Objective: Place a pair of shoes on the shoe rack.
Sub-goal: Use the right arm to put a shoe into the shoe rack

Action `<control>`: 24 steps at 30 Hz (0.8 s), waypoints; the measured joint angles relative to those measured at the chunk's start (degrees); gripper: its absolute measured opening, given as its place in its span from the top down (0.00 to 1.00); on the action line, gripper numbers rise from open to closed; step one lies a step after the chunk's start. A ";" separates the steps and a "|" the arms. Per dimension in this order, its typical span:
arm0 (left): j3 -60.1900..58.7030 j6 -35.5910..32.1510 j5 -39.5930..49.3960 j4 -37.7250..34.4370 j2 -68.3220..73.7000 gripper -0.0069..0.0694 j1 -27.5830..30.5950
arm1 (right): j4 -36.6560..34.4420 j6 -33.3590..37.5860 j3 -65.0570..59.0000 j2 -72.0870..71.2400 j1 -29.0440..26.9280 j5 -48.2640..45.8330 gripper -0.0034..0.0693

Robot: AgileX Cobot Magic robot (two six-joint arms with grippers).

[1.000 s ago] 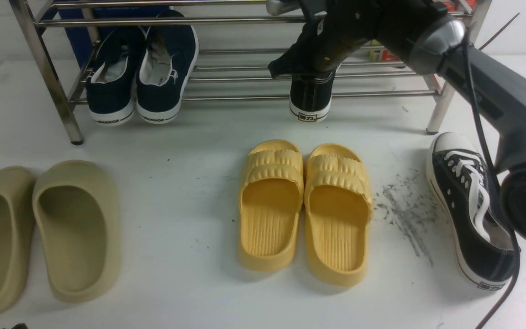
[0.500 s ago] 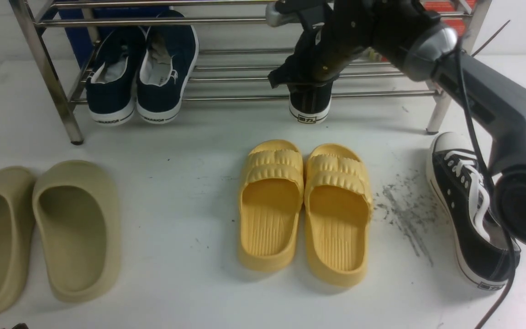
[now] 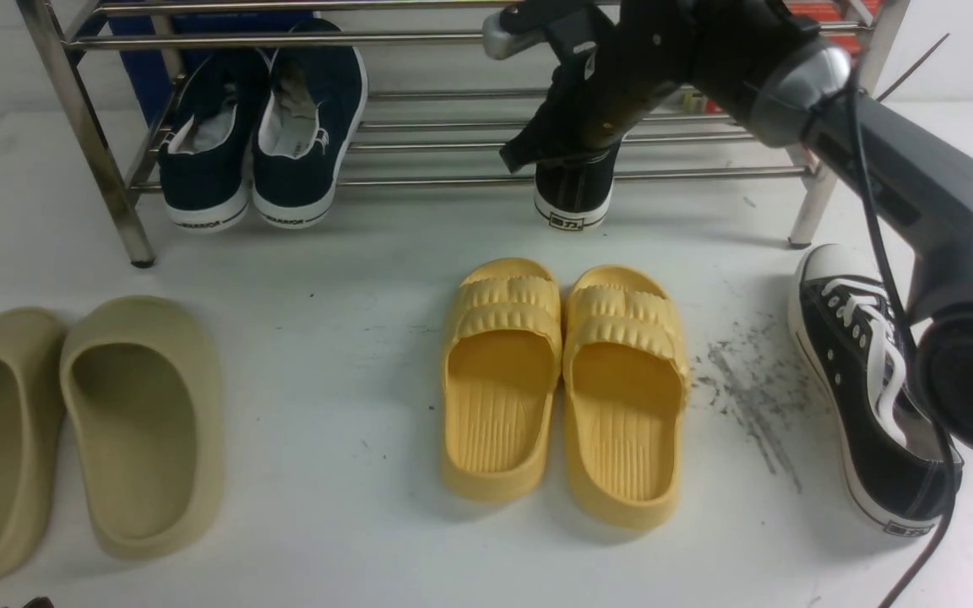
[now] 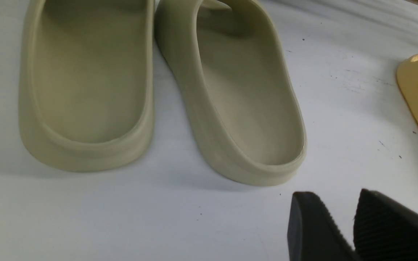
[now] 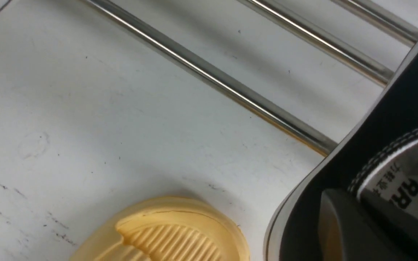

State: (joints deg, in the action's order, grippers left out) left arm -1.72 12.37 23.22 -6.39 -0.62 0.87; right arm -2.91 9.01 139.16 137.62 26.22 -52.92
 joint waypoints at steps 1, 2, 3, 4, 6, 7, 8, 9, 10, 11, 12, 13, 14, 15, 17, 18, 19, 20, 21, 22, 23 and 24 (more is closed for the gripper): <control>0.00 0.00 0.00 0.00 0.00 0.64 0.00 | 0.00 0.82 0.00 0.00 0.00 -0.02 0.92; 0.00 0.00 0.00 0.00 0.00 0.64 0.00 | 0.00 1.91 0.00 -0.06 0.00 -0.23 0.92; 0.00 0.00 0.00 0.00 0.00 0.64 0.00 | 0.00 1.91 0.00 -0.06 0.00 -0.24 0.92; 0.00 0.00 0.00 0.00 0.00 0.64 0.00 | 0.00 2.86 0.00 -0.06 0.00 -0.37 0.92; 0.00 0.00 0.00 0.00 0.00 0.64 0.00 | 0.00 5.08 0.00 -0.06 0.00 -0.64 0.92; 0.00 0.00 0.00 0.00 0.00 0.64 0.00 | 0.00 5.41 0.00 -0.06 0.00 -0.64 0.92; 0.00 0.00 0.00 0.00 0.00 0.63 0.00 | 0.00 5.70 0.00 -0.06 0.00 -0.64 0.92; 0.00 0.00 0.00 0.00 0.00 0.63 0.00 | 0.08 5.93 0.00 -0.06 0.00 -0.64 0.92; 0.00 0.00 0.00 0.00 0.00 0.63 0.00 | 0.22 5.93 0.00 -0.06 0.00 -0.64 0.92; 0.00 0.00 0.00 0.00 0.00 0.63 0.00 | 0.27 5.93 0.00 -0.06 0.00 -0.64 0.92; 0.00 0.00 0.00 0.00 0.00 0.63 0.00 | 0.77 5.93 0.00 -0.08 0.00 -0.64 0.92; 0.00 0.00 0.00 0.00 0.00 0.63 0.00 | 0.83 5.93 0.00 -0.08 0.00 -0.64 0.92; 0.00 0.00 0.00 0.00 0.00 0.62 0.00 | 1.35 5.93 0.00 -0.19 0.00 -0.64 0.92; 0.00 0.00 0.00 0.00 0.00 0.62 0.00 | 1.71 5.93 0.00 -0.26 0.00 -0.64 0.92; 0.00 0.00 0.00 0.00 0.00 0.62 0.00 | 2.07 5.93 0.00 -0.38 0.00 -0.81 0.92; 0.00 0.00 0.00 0.00 0.00 0.62 0.00 | 2.28 5.93 0.00 -0.49 0.00 -1.14 0.92; 0.00 0.00 0.00 0.00 0.00 0.62 0.00 | 2.43 5.93 0.00 -0.56 0.00 -1.36 0.91; 0.00 0.00 0.00 0.00 0.00 0.62 0.00 | 2.48 5.93 0.00 -0.60 0.00 -1.53 0.90; 0.00 0.00 0.00 0.00 0.00 0.62 0.00 | 2.50 5.93 0.00 -0.62 0.00 -1.53 0.90; 0.00 0.00 0.00 0.00 0.00 0.62 0.00 | 2.91 5.93 0.00 -0.62 0.00 -1.53 0.88; 0.00 0.00 0.00 0.00 0.00 0.61 0.00 | 2.91 5.93 0.00 -0.67 0.00 -1.53 0.85; 0.00 0.00 0.00 0.00 0.00 0.61 0.00 | 2.91 5.65 0.00 -0.74 0.00 -1.53 0.82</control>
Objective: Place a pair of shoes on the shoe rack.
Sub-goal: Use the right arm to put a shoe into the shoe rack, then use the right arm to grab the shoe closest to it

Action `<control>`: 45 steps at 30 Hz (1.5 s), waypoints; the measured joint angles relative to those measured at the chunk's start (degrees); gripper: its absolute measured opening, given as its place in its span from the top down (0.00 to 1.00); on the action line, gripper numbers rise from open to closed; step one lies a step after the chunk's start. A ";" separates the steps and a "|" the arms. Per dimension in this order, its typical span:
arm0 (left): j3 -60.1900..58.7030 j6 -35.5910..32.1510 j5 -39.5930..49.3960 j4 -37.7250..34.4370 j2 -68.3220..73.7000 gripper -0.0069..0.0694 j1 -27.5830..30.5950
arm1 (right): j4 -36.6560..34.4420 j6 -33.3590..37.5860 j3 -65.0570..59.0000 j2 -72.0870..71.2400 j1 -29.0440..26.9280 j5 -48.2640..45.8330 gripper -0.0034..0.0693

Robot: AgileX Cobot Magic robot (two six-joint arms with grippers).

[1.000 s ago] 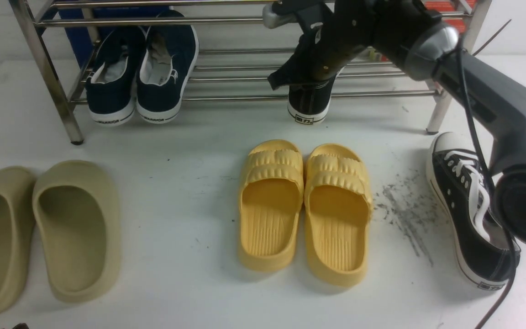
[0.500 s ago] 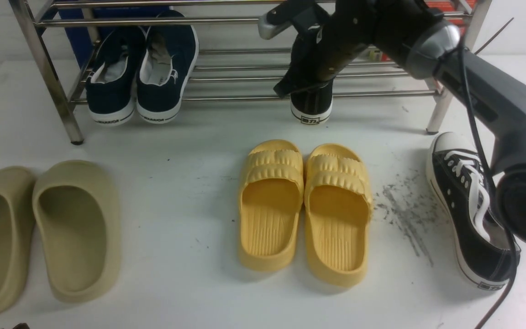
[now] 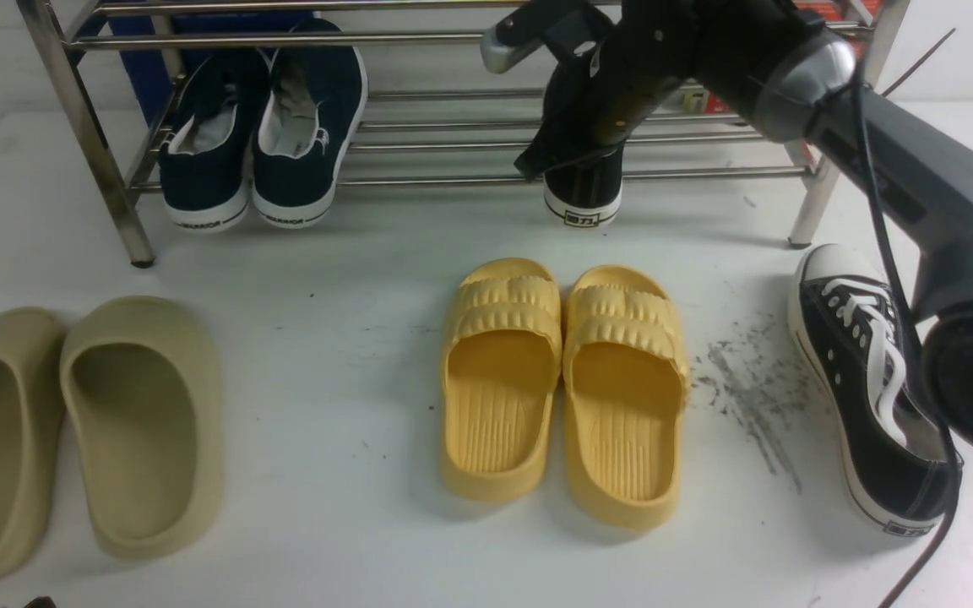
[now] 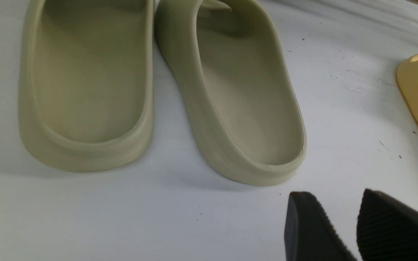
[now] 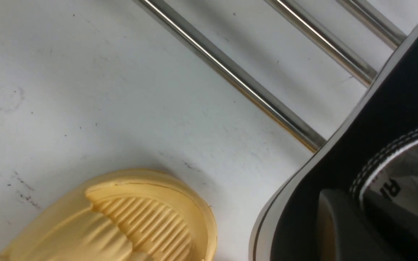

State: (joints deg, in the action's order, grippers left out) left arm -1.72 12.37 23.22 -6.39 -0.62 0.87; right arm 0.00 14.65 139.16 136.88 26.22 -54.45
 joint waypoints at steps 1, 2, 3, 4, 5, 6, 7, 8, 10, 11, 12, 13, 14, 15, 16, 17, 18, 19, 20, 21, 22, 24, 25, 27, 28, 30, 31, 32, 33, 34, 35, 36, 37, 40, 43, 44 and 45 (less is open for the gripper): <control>0.00 0.00 0.00 0.00 0.00 0.61 0.00 | 0.00 -0.31 0.00 -0.12 0.00 -0.08 0.79; 0.00 0.00 0.00 0.00 0.00 0.61 0.00 | 0.41 -0.53 0.00 -0.24 0.00 -0.14 0.75; 0.00 0.00 0.00 0.00 0.00 0.61 0.00 | 0.53 -0.59 0.00 -0.43 0.00 -0.20 0.71; 0.00 0.00 0.00 0.00 0.00 0.61 0.00 | 0.67 -0.59 0.00 -0.59 0.00 -0.20 0.67; 0.00 0.00 0.00 0.00 0.00 0.61 0.00 | 0.78 -0.76 0.00 -0.84 0.00 -0.20 0.63; 0.00 0.00 0.00 0.00 0.00 0.61 0.00 | 1.04 -1.09 0.00 -1.26 0.00 -0.56 0.57; 0.00 0.00 0.00 0.00 0.00 0.61 0.00 | 1.02 -1.16 0.00 -1.35 0.00 -0.56 0.57; 0.00 0.00 0.00 0.00 0.00 0.60 0.00 | 1.04 -2.28 0.00 -2.21 0.00 -1.77 0.49; 0.00 0.00 0.00 0.00 0.00 0.60 0.00 | 0.71 -3.39 0.00 -3.57 0.05 -4.34 0.43; 0.00 0.00 0.00 0.00 0.00 0.60 0.00 | 0.46 -3.78 0.00 -4.16 0.11 -5.60 0.41; 0.00 0.00 0.00 0.00 0.00 0.60 0.00 | 0.00 -4.17 0.00 -4.83 0.11 -6.89 0.40; 0.00 0.00 0.00 0.00 0.00 0.60 0.00 | -0.84 -4.85 0.00 -6.06 0.11 -9.02 0.39; 0.00 0.00 0.00 0.00 0.00 0.60 0.00 | -0.97 -4.99 0.00 -6.06 0.11 -9.41 0.39; 0.00 0.00 0.00 0.00 0.00 0.60 0.00 | -1.94 -6.04 0.00 -7.41 0.16 -12.36 0.39; 0.00 0.00 0.00 0.00 0.00 0.60 0.00 | -2.48 -6.76 0.00 -8.49 0.16 -14.51 0.40; 0.00 0.00 0.00 0.00 0.00 0.60 0.00 | -3.03 -7.87 0.00 -9.82 0.33 -16.22 0.41; 0.00 0.00 0.00 0.00 0.00 0.60 0.00 | -3.24 -8.72 0.00 -10.93 0.50 -16.88 0.43; 0.00 0.00 0.00 0.00 0.00 0.60 0.00 | -3.28 -8.97 0.00 -11.43 0.49 -16.98 0.44; 0.00 0.00 0.00 0.00 0.00 0.60 0.00 | -3.67 -10.15 -0.27 -13.22 0.69 -17.27 0.49; 0.00 0.00 0.00 0.00 0.00 0.60 0.00 | -4.01 -10.72 -0.78 -14.60 0.74 -17.27 0.53; 0.00 0.00 0.00 0.00 0.00 0.60 0.00 | -4.11 -11.25 -1.32 -15.69 0.79 -17.34 0.57; 0.00 0.00 0.00 0.00 0.00 0.60 0.00 | -4.14 -12.06 -3.20 -18.04 0.76 -17.34 0.64; 0.00 0.00 0.00 0.00 0.00 0.60 0.00 | -3.63 -12.90 -7.99 -22.21 0.76 -17.29 0.72; 0.00 0.00 0.00 0.00 0.00 0.60 0.00 | -2.46 -13.57 -11.85 -25.14 0.76 -17.16 0.75; 0.00 0.00 0.00 0.00 0.00 0.60 0.00 | -0.61 -14.65 -19.43 -30.48 0.76 -17.10 0.78; 0.00 0.00 0.00 0.00 0.00 0.60 0.00 | 2.70 -17.26 -29.02 -36.91 0.37 -17.12 0.80; 0.00 0.00 0.00 0.00 0.00 0.60 0.00 | 3.91 -18.95 -33.43 -39.70 0.00 -17.12 0.80; 0.00 0.00 0.00 0.00 0.00 0.60 0.00 | 5.40 -20.74 -39.95 -43.60 -0.84 -17.12 0.80; 0.00 0.00 0.00 0.00 0.00 0.60 0.00 | 6.17 -22.47 -44.18 -45.96 -1.59 -17.12 0.79; 0.00 0.00 0.00 0.00 0.00 0.60 0.00 | 6.73 -24.08 -49.20 -48.56 -2.67 -17.17 0.78; 0.00 0.00 0.00 0.00 0.00 0.60 0.00 | 7.00 -25.86 -55.55 -51.49 -4.09 -17.07 0.76; 0.00 0.00 0.00 0.00 0.00 0.60 0.00 | 6.99 -26.94 -58.00 -52.50 -5.04 -16.76 0.74; 0.00 0.00 0.00 0.00 0.00 0.60 0.00 | 6.65 -28.23 -61.73 -53.93 -6.17 -15.90 0.71; 0.00 0.00 0.00 0.00 0.00 0.60 0.00 | 4.92 -30.72 -70.93 -56.16 -8.55 -10.97 0.57; 0.00 0.00 0.00 0.00 0.00 0.60 0.00 | 3.35 -31.22 -76.51 -56.21 -9.41 -5.84 0.42; 0.00 0.00 0.00 0.00 0.00 0.60 0.00 | 2.32 -31.35 -80.63 -55.53 -9.55 -1.90 0.33; 0.00 0.00 0.00 0.00 0.00 0.60 0.00 | 2.20 -31.35 -80.63 -55.53 -9.55 -1.38 0.32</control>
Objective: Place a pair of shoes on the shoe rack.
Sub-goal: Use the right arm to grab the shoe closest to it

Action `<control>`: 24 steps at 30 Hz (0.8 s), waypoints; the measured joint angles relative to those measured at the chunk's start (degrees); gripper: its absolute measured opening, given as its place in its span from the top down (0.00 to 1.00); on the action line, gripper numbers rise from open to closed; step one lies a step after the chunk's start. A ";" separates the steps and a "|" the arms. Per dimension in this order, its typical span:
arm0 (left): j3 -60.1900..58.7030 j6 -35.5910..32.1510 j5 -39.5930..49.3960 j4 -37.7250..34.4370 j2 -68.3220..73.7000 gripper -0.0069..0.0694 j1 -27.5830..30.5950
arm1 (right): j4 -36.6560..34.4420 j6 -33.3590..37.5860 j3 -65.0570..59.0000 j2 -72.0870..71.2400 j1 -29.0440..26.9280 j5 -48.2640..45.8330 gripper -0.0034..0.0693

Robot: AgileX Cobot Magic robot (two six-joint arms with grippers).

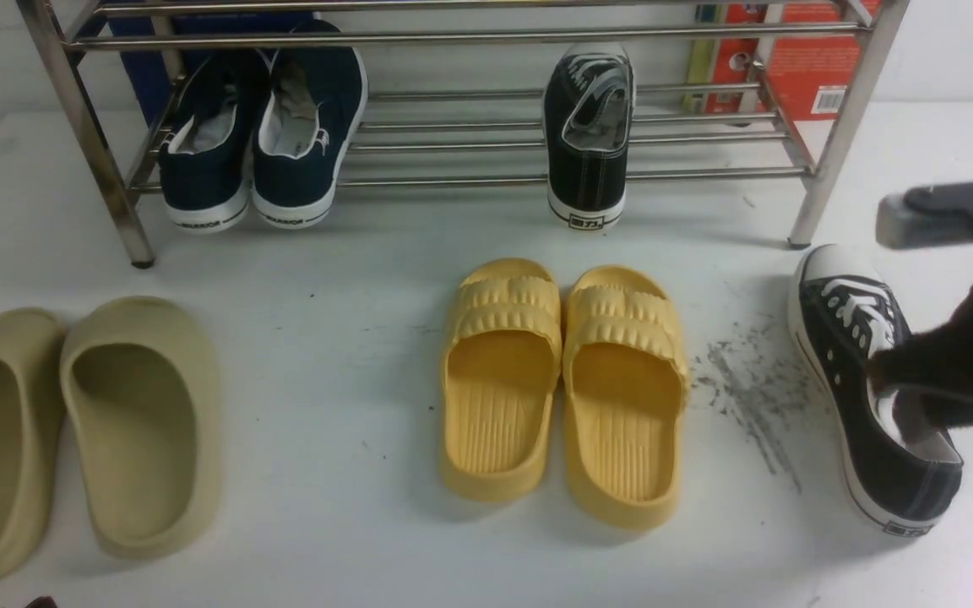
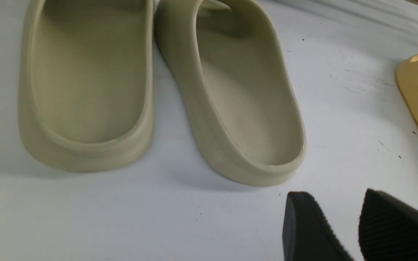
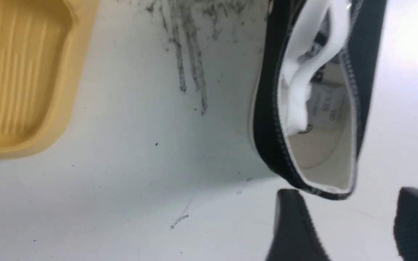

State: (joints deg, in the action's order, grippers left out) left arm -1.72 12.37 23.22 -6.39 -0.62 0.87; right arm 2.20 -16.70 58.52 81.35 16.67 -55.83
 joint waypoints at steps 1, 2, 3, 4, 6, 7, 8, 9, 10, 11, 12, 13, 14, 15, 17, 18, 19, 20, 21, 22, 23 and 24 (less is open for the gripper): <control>0.00 0.00 0.00 0.00 0.00 0.60 0.00 | -0.55 -0.05 -2.63 0.93 0.00 4.03 0.27; 0.00 0.00 0.00 0.00 0.00 0.60 0.00 | -0.75 -0.08 -4.40 1.96 0.00 7.33 0.24; 0.00 0.00 0.00 0.00 0.00 0.60 0.00 | -0.75 -0.08 -5.26 2.69 0.00 9.56 0.23; 0.00 0.00 0.00 0.00 0.00 0.60 0.00 | -0.70 -0.08 -5.59 3.07 0.00 10.50 0.23; 0.00 0.00 0.00 0.00 0.00 0.60 0.00 | -0.64 -0.16 -6.50 5.47 -0.02 14.24 0.24; 0.00 0.00 0.00 0.00 0.00 0.60 0.00 | -0.64 -0.09 -6.64 6.55 -0.02 15.52 0.26; 0.00 0.00 0.00 0.00 0.00 0.60 0.00 | -0.64 0.28 -6.72 7.58 -0.02 16.71 0.29; 0.00 0.00 0.00 0.00 0.00 0.60 0.00 | -0.64 0.67 -6.78 8.38 -0.02 17.44 0.32; 0.00 0.00 0.00 0.00 0.00 0.60 0.00 | -0.64 1.06 -6.77 9.63 -0.02 18.53 0.38; 0.00 0.00 0.00 0.00 0.00 0.60 0.00 | -0.64 1.13 -6.77 9.63 -0.02 18.53 0.38; 0.00 0.00 0.00 0.00 0.00 0.60 0.00 | -0.28 1.72 -6.77 10.98 -0.02 19.10 0.46; 0.00 0.00 0.00 0.00 0.00 0.60 0.00 | -0.21 1.78 -6.77 11.09 -0.02 19.18 0.47; 0.00 0.00 0.00 0.00 0.00 0.60 0.00 | 0.35 2.03 -6.65 11.65 -0.02 19.18 0.54; 0.00 0.00 0.00 0.00 0.00 0.60 0.00 | 0.81 2.02 -6.52 11.81 -0.02 19.03 0.59; 0.00 0.00 0.00 0.00 0.00 0.60 0.00 | 1.68 2.13 -6.39 11.86 -0.07 18.65 0.71; 0.00 0.00 0.00 0.00 0.00 0.60 0.00 | 1.68 2.13 -6.39 11.86 -0.07 18.57 0.72; 0.00 0.00 0.00 0.00 0.00 0.60 0.00 | 1.68 2.13 -6.39 11.80 -0.07 18.43 0.77; 0.00 0.00 0.00 0.00 0.00 0.60 0.00 | 1.48 2.15 -6.39 11.47 -0.07 18.23 0.89; 0.00 0.00 0.00 0.00 0.00 0.60 0.00 | 1.23 2.15 -6.45 11.03 -0.07 17.50 0.91; 0.00 0.00 0.00 0.00 0.00 0.60 0.00 | 1.19 2.15 -6.45 10.89 -0.07 17.26 0.91; 0.00 0.00 0.00 0.00 0.00 0.60 0.00 | 0.96 2.15 -6.68 9.90 -0.07 15.79 0.90; 0.00 0.00 0.00 0.00 0.00 0.60 0.00 | 0.13 2.15 -6.74 7.87 0.01 12.81 0.90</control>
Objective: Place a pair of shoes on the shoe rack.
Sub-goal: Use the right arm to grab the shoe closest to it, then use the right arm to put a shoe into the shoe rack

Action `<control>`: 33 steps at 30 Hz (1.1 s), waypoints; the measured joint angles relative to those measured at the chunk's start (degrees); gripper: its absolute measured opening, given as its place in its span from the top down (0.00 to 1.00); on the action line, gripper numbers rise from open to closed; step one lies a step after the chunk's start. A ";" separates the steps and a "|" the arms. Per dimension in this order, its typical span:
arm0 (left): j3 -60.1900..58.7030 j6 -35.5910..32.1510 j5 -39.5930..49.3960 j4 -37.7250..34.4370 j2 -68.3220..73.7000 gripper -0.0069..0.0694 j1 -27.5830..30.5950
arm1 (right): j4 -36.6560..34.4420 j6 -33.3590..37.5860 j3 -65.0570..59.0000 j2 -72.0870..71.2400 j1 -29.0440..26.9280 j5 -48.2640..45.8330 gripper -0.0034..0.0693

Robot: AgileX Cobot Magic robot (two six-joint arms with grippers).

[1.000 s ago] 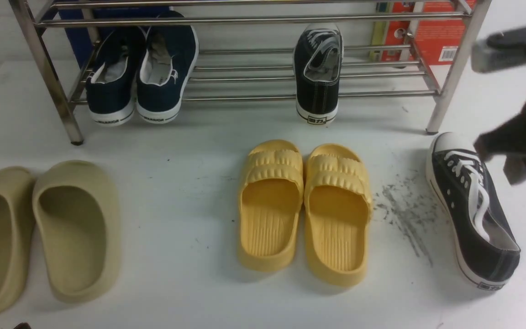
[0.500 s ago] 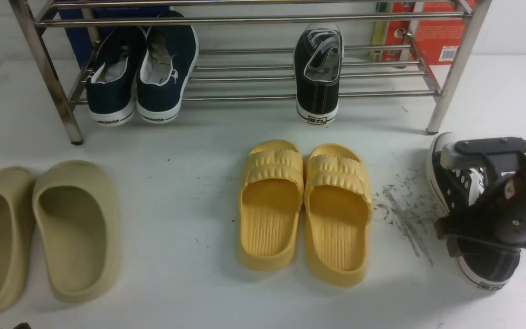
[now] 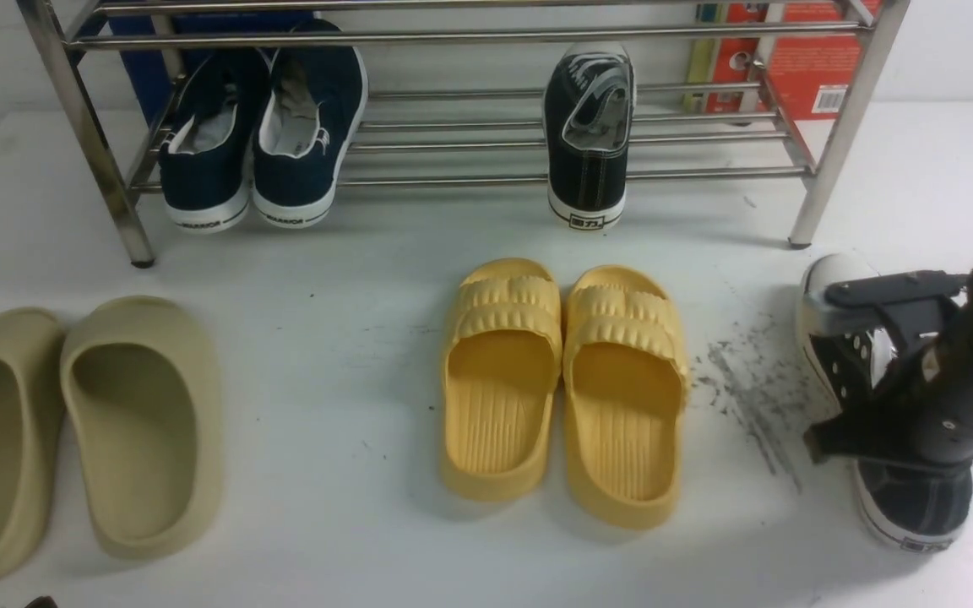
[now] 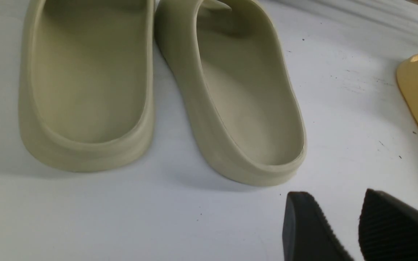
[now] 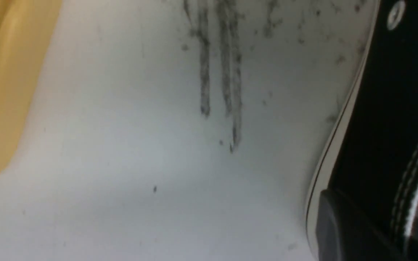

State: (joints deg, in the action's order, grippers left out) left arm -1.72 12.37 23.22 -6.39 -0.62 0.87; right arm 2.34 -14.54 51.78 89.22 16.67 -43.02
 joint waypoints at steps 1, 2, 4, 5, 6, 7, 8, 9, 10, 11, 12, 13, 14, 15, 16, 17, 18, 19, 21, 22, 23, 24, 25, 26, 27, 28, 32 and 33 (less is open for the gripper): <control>0.00 0.00 0.00 0.00 0.00 0.60 0.00 | -1.02 0.00 0.07 -2.18 0.29 -2.39 0.90; 0.00 0.00 0.00 0.00 0.00 0.60 0.00 | -1.42 0.00 0.54 -4.11 0.68 -3.92 0.90; 0.00 0.00 0.00 0.00 0.00 0.60 0.00 | -2.34 -0.15 2.53 -7.62 2.17 -7.49 0.90; 0.00 0.00 0.00 0.00 0.00 0.60 0.00 | -2.34 -0.15 2.53 -7.62 2.35 -7.84 0.90; 0.00 0.00 0.00 0.00 0.00 0.60 0.00 | -3.18 -0.15 5.37 -9.60 4.08 -10.91 0.90; 0.00 0.00 0.00 0.00 0.00 0.60 0.00 | -3.28 -0.15 5.72 -9.74 4.08 -10.91 0.90; 0.00 0.00 0.00 0.00 0.00 0.60 0.00 | -4.11 0.37 8.13 -10.22 5.45 -12.76 0.90; 0.00 0.00 0.00 0.00 0.00 0.60 0.00 | -4.83 0.92 10.01 -10.21 6.24 -13.48 0.90; 0.00 0.00 0.00 0.00 0.00 0.60 0.00 | -4.96 1.00 10.61 -10.12 6.35 -13.58 0.90; 0.00 0.00 0.00 0.00 0.00 0.60 0.00 | -6.01 2.15 12.92 -9.48 7.01 -14.07 0.90; 0.00 0.00 0.00 0.00 0.00 0.60 0.00 | -6.37 2.93 13.98 -9.00 7.19 -14.18 0.90; 0.00 0.00 0.00 0.00 0.00 0.60 0.00 | -6.80 3.77 15.31 -8.23 7.35 -14.24 0.90; 0.00 0.00 0.00 0.00 0.00 0.60 0.00 | -6.89 3.95 15.57 -8.05 7.35 -14.32 0.90; 0.00 0.00 0.00 0.00 0.00 0.60 0.00 | -7.58 5.05 17.94 -6.31 7.35 -14.37 0.90; 0.00 0.00 0.00 0.00 0.00 0.60 0.00 | -7.80 5.30 18.21 -6.08 7.35 -14.37 0.90; 0.00 0.00 0.00 0.00 0.00 0.60 0.00 | -8.24 6.18 20.64 -3.77 7.35 -14.44 0.90; 0.00 0.00 0.00 0.00 0.00 0.60 0.00 | -8.29 6.29 20.93 -3.48 7.35 -14.52 0.90; 0.00 0.00 0.00 0.00 0.00 0.60 0.00 | -8.41 6.37 23.06 -1.33 7.35 -14.52 0.90; 0.00 0.00 0.00 0.00 0.00 0.60 0.00 | -8.41 6.52 25.32 1.03 7.16 -14.69 0.90; 0.00 0.00 0.00 0.00 0.00 0.60 0.00 | -8.35 7.04 27.67 3.42 6.75 -14.77 0.90; 0.00 0.00 0.00 0.00 0.00 0.60 0.00 | -8.35 7.56 29.05 4.76 6.46 -14.77 0.90; 0.00 0.00 0.00 0.00 0.00 0.60 0.00 | -8.35 7.72 30.04 5.76 6.17 -14.77 0.90; 0.00 0.00 0.00 0.00 0.00 0.60 0.00 | -8.35 8.35 33.04 8.56 5.33 -14.72 0.90; 0.00 0.00 0.00 0.00 0.00 0.60 0.00 | -8.31 8.91 34.59 10.00 4.74 -14.71 0.90; 0.00 0.00 0.00 0.00 0.00 0.60 0.00 | -8.31 9.31 35.80 11.10 4.12 -14.65 0.90; 0.00 0.00 0.00 0.00 0.00 0.60 0.00 | -8.31 9.86 37.29 12.42 3.51 -14.66 0.90; 0.00 0.00 0.00 0.00 0.00 0.60 0.00 | -8.55 11.32 42.39 16.72 1.58 -14.66 0.90; 0.00 0.00 0.00 0.00 0.00 0.60 0.00 | -8.62 11.70 43.94 18.00 1.08 -14.72 0.90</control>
State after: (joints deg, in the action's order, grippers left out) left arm -1.72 12.37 23.22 -6.39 -0.62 0.87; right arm -6.28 -2.84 95.72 107.21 17.75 -57.74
